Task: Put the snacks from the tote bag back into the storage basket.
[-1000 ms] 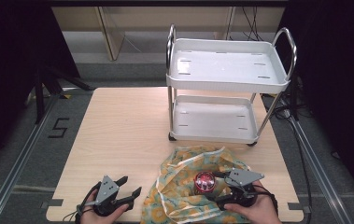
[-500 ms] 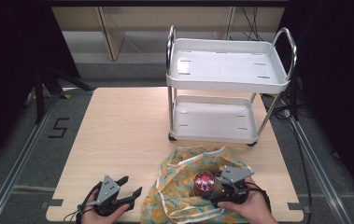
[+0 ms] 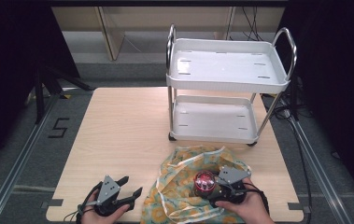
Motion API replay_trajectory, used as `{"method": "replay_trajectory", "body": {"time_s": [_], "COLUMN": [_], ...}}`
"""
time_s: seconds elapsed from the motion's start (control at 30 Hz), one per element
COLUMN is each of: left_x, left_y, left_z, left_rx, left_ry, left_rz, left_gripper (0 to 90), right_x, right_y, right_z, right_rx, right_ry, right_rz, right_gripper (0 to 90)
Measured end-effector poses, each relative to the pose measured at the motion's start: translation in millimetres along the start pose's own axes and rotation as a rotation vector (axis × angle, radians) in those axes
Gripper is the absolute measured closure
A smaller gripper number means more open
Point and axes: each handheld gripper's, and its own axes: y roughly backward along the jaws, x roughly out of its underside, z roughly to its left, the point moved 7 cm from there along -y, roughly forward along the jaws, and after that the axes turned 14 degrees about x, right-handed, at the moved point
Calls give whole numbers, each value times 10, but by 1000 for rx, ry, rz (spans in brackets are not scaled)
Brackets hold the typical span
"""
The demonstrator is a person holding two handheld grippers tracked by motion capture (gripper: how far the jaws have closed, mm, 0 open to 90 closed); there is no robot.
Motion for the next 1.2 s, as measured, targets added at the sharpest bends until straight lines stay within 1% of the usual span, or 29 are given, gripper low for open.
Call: {"method": "replay_trajectory", "body": {"time_s": [0.03, 0.07, 0.1, 0.13, 0.2, 0.23, 0.3, 0.33, 0.4, 0.43, 0.47, 0.5, 0.53, 0.57, 0.6, 0.67, 0.7, 0.73, 0.77, 0.8, 0.87, 0.9, 0.93, 1.03, 1.07, 1.1, 1.13, 1.17, 1.2], "left_x": [-4, -4, 0, 2, 1, 0, -1, -4, -4, 7, 5, -2, -2, -4, -4, -7, -3, -3, -4, -3, -4, -5, -1, -3, -5, -7, -12, -10, -10], "left_y": [2, 2, -1, -1, 2, -2, -1, 5, 5, -2, -2, 3, 3, 4, 5, 8, 4, 4, 4, 4, 7, 10, 9, 12, 6, 11, 15, 20, 20], "left_z": [9, 9, 0, 4, 10, 0, 0, 13, 18, 1, 4, 12, 12, 14, 13, 25, 13, 11, 13, 12, 14, 16, 4, 10, 2, 9, 24, 29, 29], "left_rx": [1, 1, -1, 0, -6, 0, -1, 1, 3, 2, 1, 2, 2, 3, 3, 3, 2, 2, 2, 2, 1, 0, -2, 0, 0, -4, -2, -5, -5], "left_ry": [-14, -14, 2, -2, -9, 3, 3, -18, -22, 10, 4, -17, -17, -23, -22, -39, -19, -16, -19, -17, -19, -22, -2, -12, 0, -9, -31, -34, -34], "left_rz": [3, 3, -1, 2, 7, -2, -3, 3, 3, -5, -3, 4, 4, 5, 5, 10, 4, 3, 3, 2, 3, 4, -1, 0, -9, -5, 0, 4, 4], "left_gripper": [345, 345, 345, 345, 346, 346, 345, 345, 346, 345, 346, 345, 346, 346, 346, 346, 346, 346, 346, 346, 346, 346, 346, 346, 346, 346, 346, 346, 346], "right_x": [3, 3, 9, 23, 41, 72, 66, 61, 53, 53, 50, 46, 46, 41, 37, 29, 16, 16, 15, 8, -9, -31, -31, -71, -71, -84, -92, -113, -113], "right_y": [-12, -12, -11, -26, -47, -70, -62, -60, -52, -53, -47, -46, -46, -42, -38, -30, -24, -24, -21, -11, -4, 7, 7, 48, 48, 56, 63, 81, 81], "right_z": [0, 0, 3, 6, 11, 20, 19, 13, 7, 11, 17, 18, 18, 12, 9, 12, 9, 9, -10, -9, -5, 4, 4, -12, -12, -8, -17, -22, -22], "right_rx": [1, 1, -3, -4, -5, 2, 3, 0, 8, 7, 4, 2, 2, 20, 24, 18, 15, 15, 26, 28, 20, 17, 17, 20, 20, 20, 19, 28, 28], "right_ry": [8, 8, -7, -14, -1, 0, -5, -1, -9, -8, -11, -4, -4, 4, 15, 17, 16, 16, 33, 19, 28, 15, 15, 23, 23, 10, 21, 5, 5], "right_rz": [-9, -9, -3, 5, 10, 20, 19, 18, 14, 12, 14, 12, 12, 7, 6, 6, -4, -4, -5, -5, -13, -22, -22, -34, -34, -37, -41, -46, -46], "right_gripper": [239, 239, 237, 238, 237, 251, 255, 256, 257, 258, 258, 259, 259, 259, 260, 259, 260, 260, 260, 260, 260, 260, 260, 260, 260, 260, 260, 260, 260]}}
